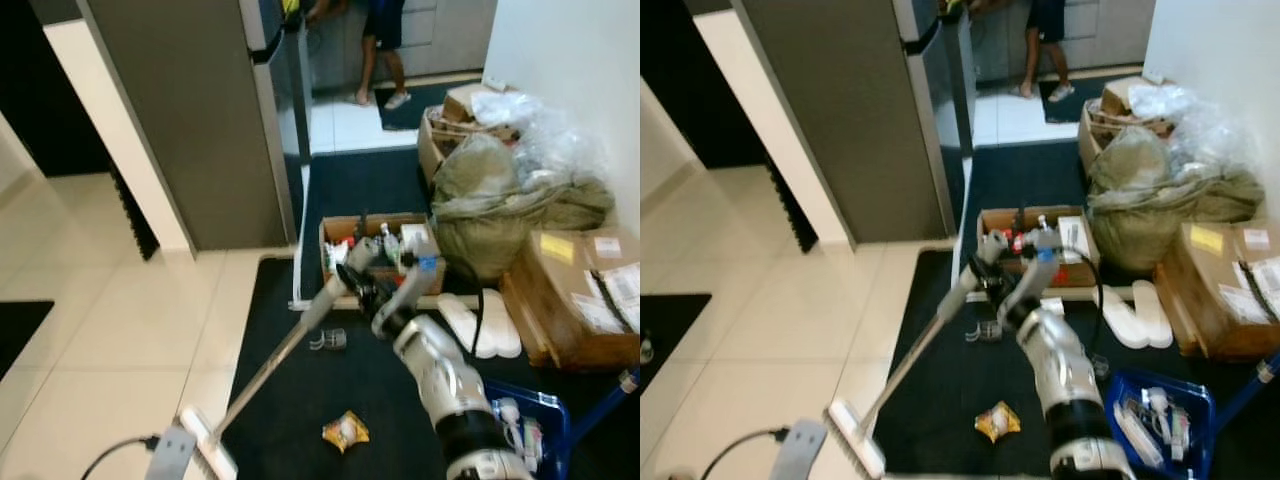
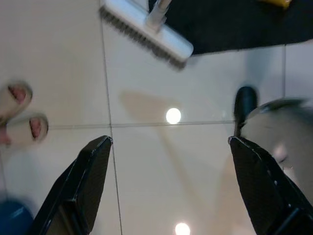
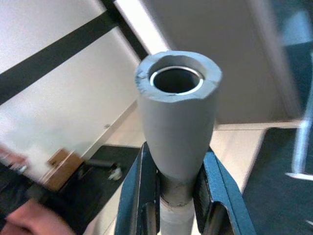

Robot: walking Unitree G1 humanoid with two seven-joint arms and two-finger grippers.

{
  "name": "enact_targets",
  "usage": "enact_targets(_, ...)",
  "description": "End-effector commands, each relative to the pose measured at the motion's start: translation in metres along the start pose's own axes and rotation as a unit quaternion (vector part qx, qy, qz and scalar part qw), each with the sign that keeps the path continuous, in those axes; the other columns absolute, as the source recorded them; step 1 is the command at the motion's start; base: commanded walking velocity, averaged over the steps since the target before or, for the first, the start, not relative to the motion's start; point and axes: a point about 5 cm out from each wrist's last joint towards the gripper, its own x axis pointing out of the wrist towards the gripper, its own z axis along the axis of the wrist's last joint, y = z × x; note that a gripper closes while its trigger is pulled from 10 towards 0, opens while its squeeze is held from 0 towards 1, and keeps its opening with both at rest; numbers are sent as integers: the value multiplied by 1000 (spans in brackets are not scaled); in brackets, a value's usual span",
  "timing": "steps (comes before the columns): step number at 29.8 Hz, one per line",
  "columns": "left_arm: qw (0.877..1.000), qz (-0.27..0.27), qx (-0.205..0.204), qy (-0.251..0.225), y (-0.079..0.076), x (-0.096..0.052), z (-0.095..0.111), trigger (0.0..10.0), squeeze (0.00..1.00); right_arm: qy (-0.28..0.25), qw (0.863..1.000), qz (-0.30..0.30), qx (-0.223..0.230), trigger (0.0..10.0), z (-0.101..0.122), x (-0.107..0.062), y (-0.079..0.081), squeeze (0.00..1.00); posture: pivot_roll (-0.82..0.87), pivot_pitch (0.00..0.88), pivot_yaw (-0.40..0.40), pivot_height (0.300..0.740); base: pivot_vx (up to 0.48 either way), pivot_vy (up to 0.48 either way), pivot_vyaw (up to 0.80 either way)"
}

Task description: Sweep floor

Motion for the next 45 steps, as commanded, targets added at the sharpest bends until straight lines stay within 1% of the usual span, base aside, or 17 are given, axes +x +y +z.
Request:
enact_targets(1, 1000, 7, -1, 10, 4, -1, -3, 10000, 0, -10, 1000, 6, 9, 10000, 2, 3, 2, 0, -26, 0, 88, 740, 0, 0, 744)
enact_targets(2, 1000, 8, -3, 13, 3, 0, -3, 10000, 0, -1, 1000, -5, -2, 10000, 0, 3, 0, 0, -25, 0, 87, 740, 0, 0, 400)
enact_targets(3, 1000, 8, -3, 13, 3, 0, -3, 10000, 0, -1, 1000, -5, -2, 10000, 0, 3, 0, 0, -25, 0, 87, 740, 0, 0, 400)
enact_targets(5, 1000, 8, -3, 16, 2, 0, -3, 10000, 0, 13, 1000, -28, -5, 10000, -4, 4, -4, 0, -24, 0, 84, 740, 0, 362, 0)
enact_targets(8, 1000, 8, -2, 17, 2, -1, -5, 10000, 0, 21, 999, -41, -5, 10000, -7, 4, -7, 0, -22, 0, 82, 740, 0, 426, 0)
enact_targets(11, 1000, 8, -2, 17, 2, -1, -5, 10000, 0, 23, 999, -43, -5, 10000, -8, 3, -8, 0, -22, 0, 81, 740, 0, 454, 0)
enact_targets(16, 1000, 6, 0, 19, 1, -1, -7, 10000, 0, 41, 998, -40, -16, 10000, -13, 2, -7, 0, -28, 0, 79, 740, 0, 454, 0)
enact_targets(23, 1000, 5, 2, 19, 1, -1, -8, 10000, 0, 42, 998, -40, -17, 10000, -15, 2, -7, 0, -27, 0, 75, 740, 0, 399, 0)
enact_targets(27, 1000, 2, 10, 18, 2, -2, -9, 10000, 0, 42, 998, -41, -18, 10000, -15, 2, -7, 0, -28, 0, 74, 740, 0, 0, 0)
enact_targets(28, 1000, 2, 11, 18, 5, -2, -10, 10000, 0, 42, 998, -41, -19, 10000, -15, 3, -7, 0, -28, 0, 75, 740, 0, 0, 0)
enact_targets(31, 1000, 2, 14, 23, 9, -3, -14, 10000, 0, 42, 998, -42, -19, 10000, -15, 2, -7, 0, -28, 0, 75, 740, 0, -480, 0)
enact_targets(33, 1000, 3, 13, 25, 9, -4, -15, 10000, 0, 43, 998, -42, -18, 10000, -16, 2, -7, 0, -30, 0, 75, 740, 0, -480, 0)
enact_targets(35, 1000, 4, 8, 25, 10, -4, -16, 10000, 0, 44, 998, -43, -19, 10000, -17, 1, -7, 0, -30, 0, 75, 740, 0, 0, 0)
enact_targets(36, 1000, 8, -2, 25, 11, -4, -17, 10000, 0, 44, 998, -44, -19, 10000, -17, 0, -7, 0, -32, 0, 77, 740, 0, 0, 0)
enact_targets(38, 1000, 10, -4, 25, 11, -5, -18, 10000, 0, 43, 998, -45, -20, 10000, -17, 0, -7, 0, -34, 0, 76, 740, 0, 0, 0)
enact_targets(42, 1000, 11, -2, 25, 12, -5, -18, 10000, 0, 42, 998, -45, -20, 10000, -17, 0, -7, 0, -34, 0, 76, 740, 0, 0, 0)
enact_targets(45, 1000, 13, 2, 26, 13, -5, -19, 10000, 0, 28, 997, -58, -30, 10000, -12, 0, -10, 0, -34, 0, 75, 740, 0, 0, 0)
